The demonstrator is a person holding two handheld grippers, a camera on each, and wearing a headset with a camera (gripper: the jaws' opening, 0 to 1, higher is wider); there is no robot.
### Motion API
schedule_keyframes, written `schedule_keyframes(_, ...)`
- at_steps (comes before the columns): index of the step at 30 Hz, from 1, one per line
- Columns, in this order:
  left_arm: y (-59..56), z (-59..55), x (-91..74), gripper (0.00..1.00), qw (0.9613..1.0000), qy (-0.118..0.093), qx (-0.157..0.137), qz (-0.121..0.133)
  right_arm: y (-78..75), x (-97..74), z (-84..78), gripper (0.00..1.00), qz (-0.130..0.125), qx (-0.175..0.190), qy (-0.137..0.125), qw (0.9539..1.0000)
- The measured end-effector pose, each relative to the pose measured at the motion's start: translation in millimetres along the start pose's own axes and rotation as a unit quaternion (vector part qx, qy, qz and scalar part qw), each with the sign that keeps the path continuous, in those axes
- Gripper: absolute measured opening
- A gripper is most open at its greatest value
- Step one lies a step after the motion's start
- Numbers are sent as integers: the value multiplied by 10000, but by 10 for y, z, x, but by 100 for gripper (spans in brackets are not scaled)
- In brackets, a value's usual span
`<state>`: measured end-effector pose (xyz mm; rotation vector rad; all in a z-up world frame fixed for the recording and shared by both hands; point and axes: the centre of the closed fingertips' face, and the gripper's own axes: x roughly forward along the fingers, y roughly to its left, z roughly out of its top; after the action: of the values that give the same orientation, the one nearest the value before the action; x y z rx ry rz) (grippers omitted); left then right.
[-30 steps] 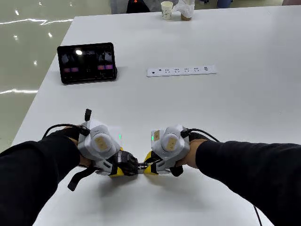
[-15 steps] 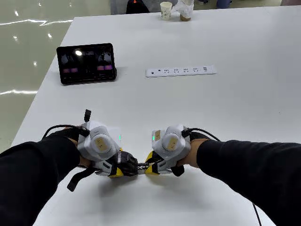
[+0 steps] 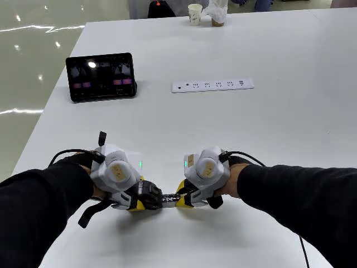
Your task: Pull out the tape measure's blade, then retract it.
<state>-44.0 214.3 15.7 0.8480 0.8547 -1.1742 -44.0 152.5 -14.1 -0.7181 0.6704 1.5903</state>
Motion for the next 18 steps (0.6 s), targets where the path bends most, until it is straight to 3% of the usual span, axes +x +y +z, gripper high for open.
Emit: schedule_keyframes(18, -1, 0, 3, 31, 10000, 2, -18, 11, 1, -90, -101, 11, 22, 19, 48, 10000)
